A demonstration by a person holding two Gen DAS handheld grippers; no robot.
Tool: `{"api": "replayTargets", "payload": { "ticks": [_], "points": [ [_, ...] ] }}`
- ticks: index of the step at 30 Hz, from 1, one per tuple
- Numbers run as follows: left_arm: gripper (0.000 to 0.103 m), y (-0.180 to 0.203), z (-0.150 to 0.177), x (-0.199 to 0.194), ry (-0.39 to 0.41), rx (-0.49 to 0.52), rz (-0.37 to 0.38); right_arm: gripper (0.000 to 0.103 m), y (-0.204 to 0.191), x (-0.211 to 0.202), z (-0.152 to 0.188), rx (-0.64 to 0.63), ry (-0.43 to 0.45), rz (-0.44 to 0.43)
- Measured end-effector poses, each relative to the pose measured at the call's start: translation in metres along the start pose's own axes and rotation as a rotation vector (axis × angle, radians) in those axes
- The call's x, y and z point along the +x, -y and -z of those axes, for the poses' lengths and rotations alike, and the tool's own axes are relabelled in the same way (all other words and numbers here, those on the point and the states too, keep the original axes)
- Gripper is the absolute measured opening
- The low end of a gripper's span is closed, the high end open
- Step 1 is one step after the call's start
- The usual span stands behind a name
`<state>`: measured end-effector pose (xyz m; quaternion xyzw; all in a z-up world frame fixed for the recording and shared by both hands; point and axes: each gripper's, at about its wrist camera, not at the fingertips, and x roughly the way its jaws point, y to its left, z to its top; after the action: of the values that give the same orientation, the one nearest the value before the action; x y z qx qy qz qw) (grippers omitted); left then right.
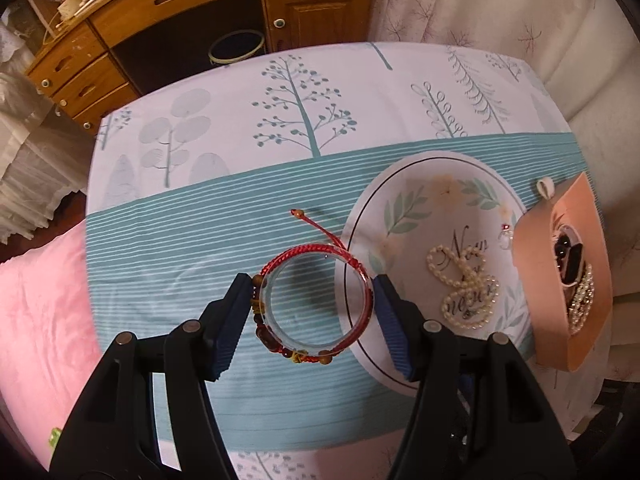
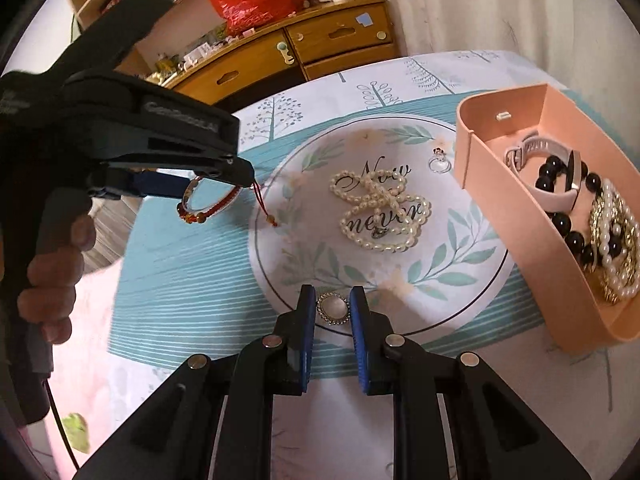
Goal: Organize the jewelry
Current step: 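Grasp the red string bracelet with the left gripper while the right grasps the pearl brooch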
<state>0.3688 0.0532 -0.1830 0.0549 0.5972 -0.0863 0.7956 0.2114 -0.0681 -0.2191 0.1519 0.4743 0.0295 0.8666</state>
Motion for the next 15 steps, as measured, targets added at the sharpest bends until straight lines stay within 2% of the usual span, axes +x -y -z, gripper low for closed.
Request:
{"api": "replayTargets", "payload": {
  "ticks": [7,10,15],
  "points": [
    [0.059,0.012,0.0,-0.041,0.037,-0.008,0.028,0.017,0.001,-0.027,-0.008,0.051,0.01,-0.078],
    [0.059,0.024,-0.002,-0.051,0.057,-0.005,0.02,0.017,0.001,-0.04,-0.012,0.048,0.049,-0.097],
    [0.059,0.046,-0.005,-0.065,0.08,-0.015,0.059,0.017,0.007,-0.065,-0.019,0.041,0.109,-0.112]
  ]
}}
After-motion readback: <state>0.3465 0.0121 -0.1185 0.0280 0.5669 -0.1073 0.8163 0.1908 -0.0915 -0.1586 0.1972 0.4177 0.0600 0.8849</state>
